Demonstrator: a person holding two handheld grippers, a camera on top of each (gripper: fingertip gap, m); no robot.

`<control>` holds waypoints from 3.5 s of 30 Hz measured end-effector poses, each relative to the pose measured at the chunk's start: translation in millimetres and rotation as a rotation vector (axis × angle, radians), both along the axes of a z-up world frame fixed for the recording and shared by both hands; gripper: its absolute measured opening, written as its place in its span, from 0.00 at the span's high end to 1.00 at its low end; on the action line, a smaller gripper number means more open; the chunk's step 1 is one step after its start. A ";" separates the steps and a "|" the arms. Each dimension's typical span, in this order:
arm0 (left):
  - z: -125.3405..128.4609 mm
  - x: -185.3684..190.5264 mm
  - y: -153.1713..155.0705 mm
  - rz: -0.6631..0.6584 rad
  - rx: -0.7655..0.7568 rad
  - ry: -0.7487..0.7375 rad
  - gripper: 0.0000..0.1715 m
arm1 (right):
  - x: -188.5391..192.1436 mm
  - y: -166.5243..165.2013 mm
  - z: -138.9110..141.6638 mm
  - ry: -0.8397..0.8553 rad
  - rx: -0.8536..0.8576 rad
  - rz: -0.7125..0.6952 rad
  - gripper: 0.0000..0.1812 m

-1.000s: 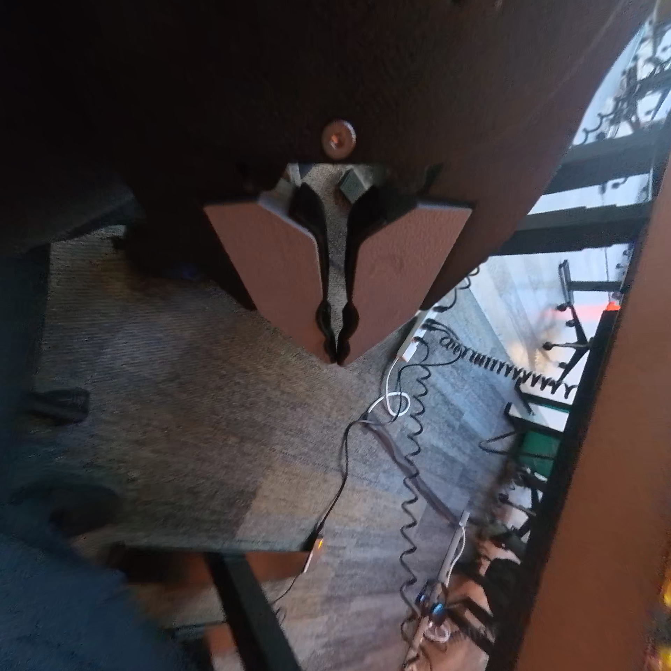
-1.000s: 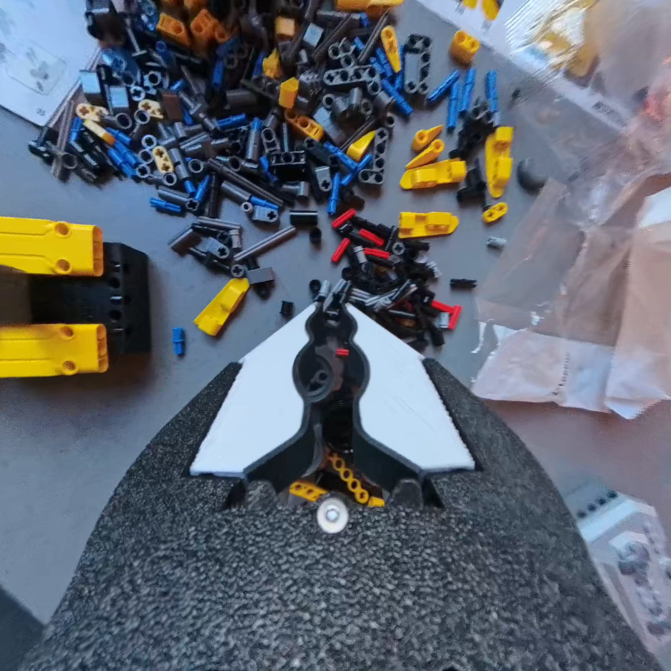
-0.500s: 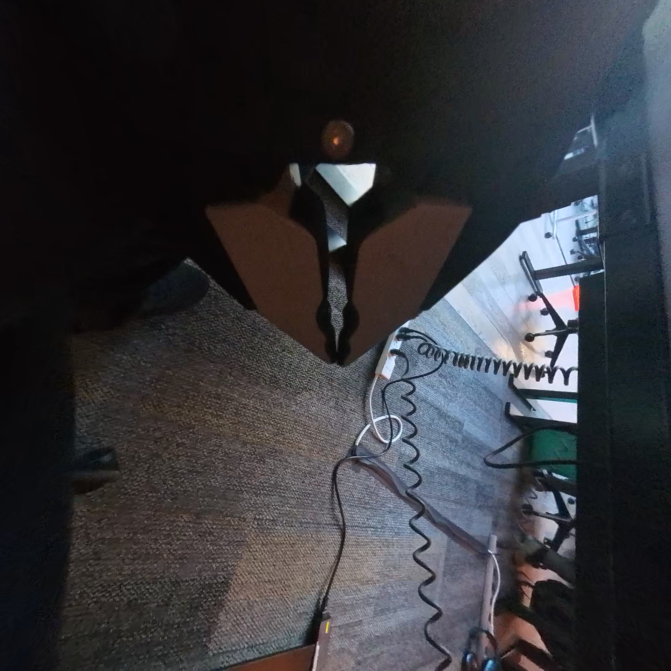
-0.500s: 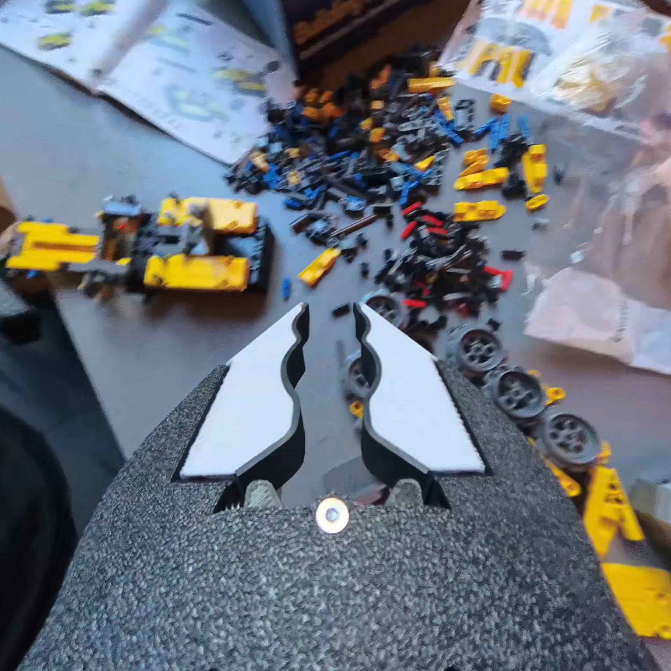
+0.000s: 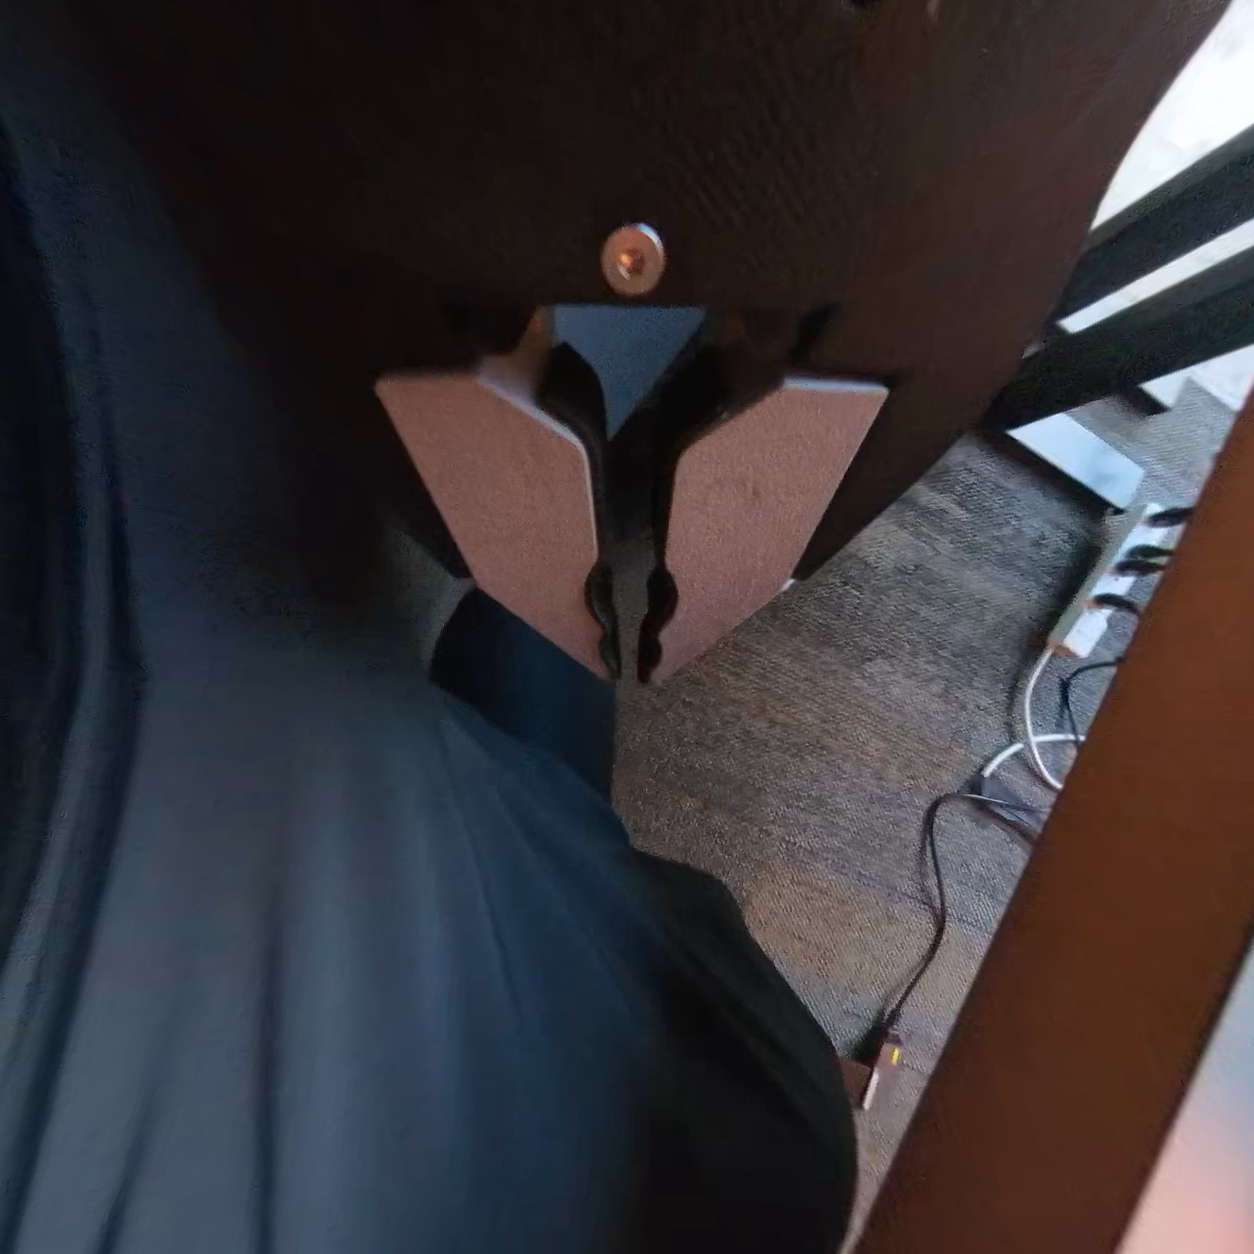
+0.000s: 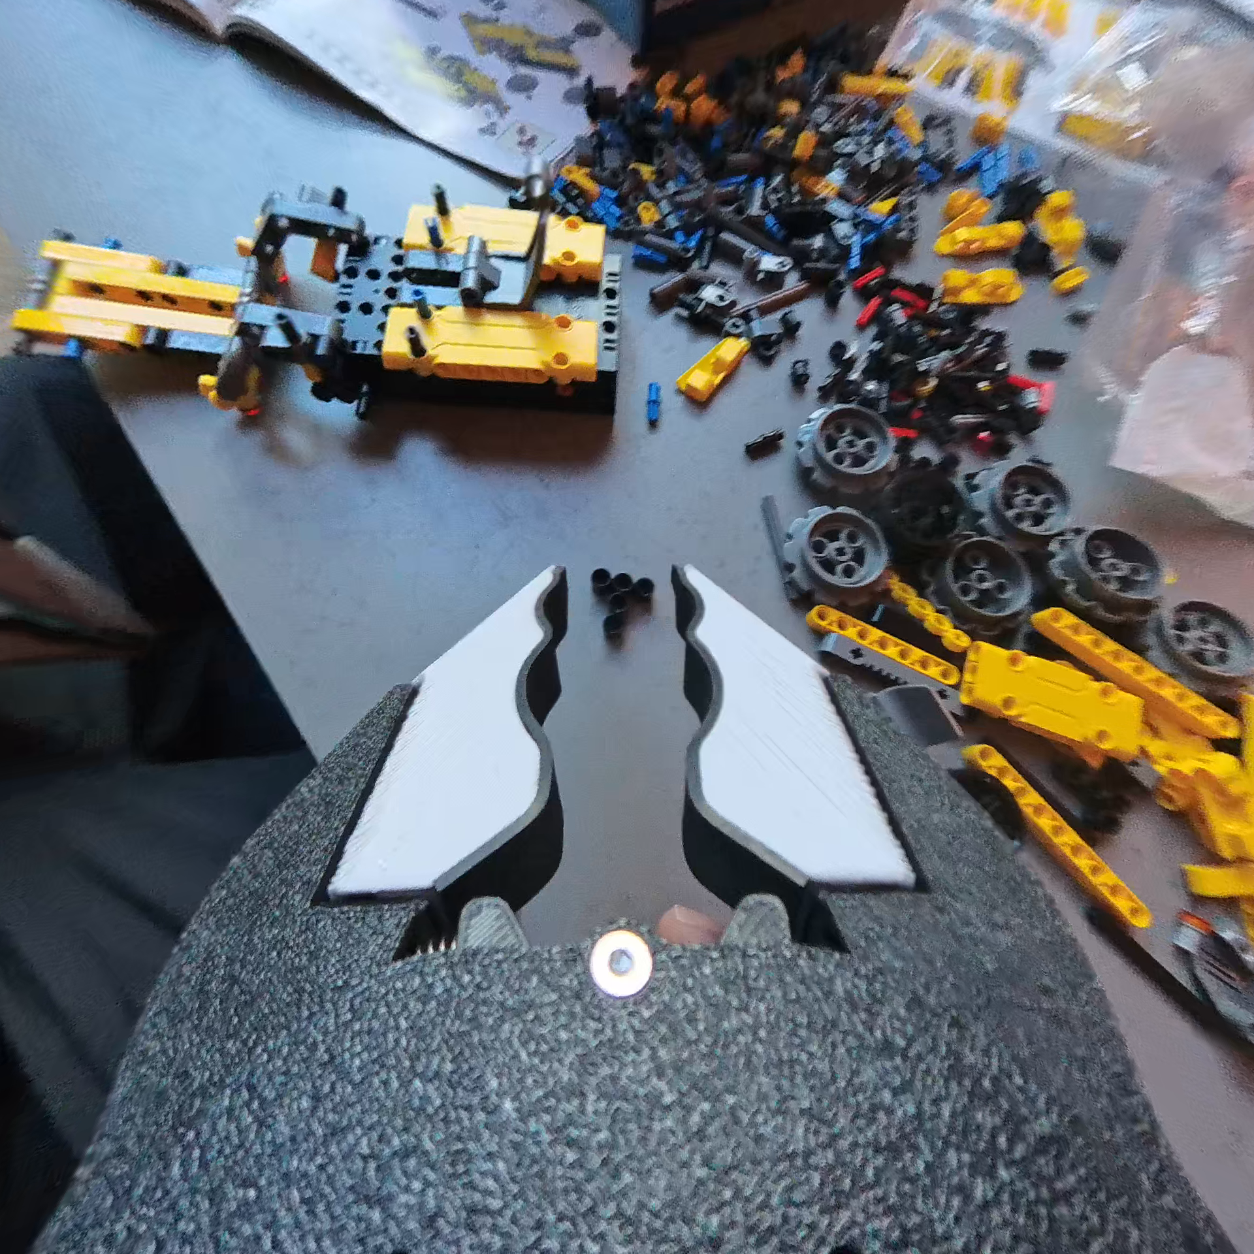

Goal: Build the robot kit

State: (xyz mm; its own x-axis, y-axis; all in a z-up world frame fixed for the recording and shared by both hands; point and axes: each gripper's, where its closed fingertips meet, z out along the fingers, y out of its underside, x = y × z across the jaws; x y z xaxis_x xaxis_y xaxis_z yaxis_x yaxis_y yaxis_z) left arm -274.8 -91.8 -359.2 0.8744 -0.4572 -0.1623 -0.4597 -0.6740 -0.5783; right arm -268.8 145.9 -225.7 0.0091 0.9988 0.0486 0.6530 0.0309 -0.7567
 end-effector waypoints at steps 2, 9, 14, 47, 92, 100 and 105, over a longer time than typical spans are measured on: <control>6.7 14.7 -6.6 0.003 0.000 -0.055 0.97 | -2.8 0.3 0.0 0.029 -0.008 -0.005 0.81; -3.9 24.7 -54.9 -0.017 -0.087 -0.176 1.00 | -0.6 3.7 -29.3 -0.035 0.063 -0.019 0.75; 11.1 7.5 -48.1 0.044 -0.042 -0.357 1.00 | -6.1 4.0 -40.9 -0.074 -0.038 -0.059 0.74; 52.7 29.4 29.5 -0.064 0.058 -0.251 1.00 | -23.5 5.4 14.3 0.291 0.302 -0.020 0.72; 28.3 40.6 36.7 -0.091 -0.058 -0.436 0.98 | -4.8 22.5 49.2 0.523 0.099 -0.101 0.76; 51.6 48.5 35.4 -0.184 -0.014 -0.449 0.97 | -12.6 15.8 36.2 0.433 0.191 -0.075 0.77; 58.1 40.3 30.0 -0.233 0.001 -0.438 0.97 | -15.1 19.9 30.0 0.379 0.317 -0.111 0.78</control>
State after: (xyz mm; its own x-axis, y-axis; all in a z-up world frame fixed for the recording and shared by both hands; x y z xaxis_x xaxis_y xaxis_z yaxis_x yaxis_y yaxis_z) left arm -234.5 -61.8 -301.1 0.7349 -0.6489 0.1972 -0.3116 -0.5813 -0.7516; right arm -283.9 165.8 -195.7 0.1903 0.9274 0.3219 0.3462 0.2435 -0.9060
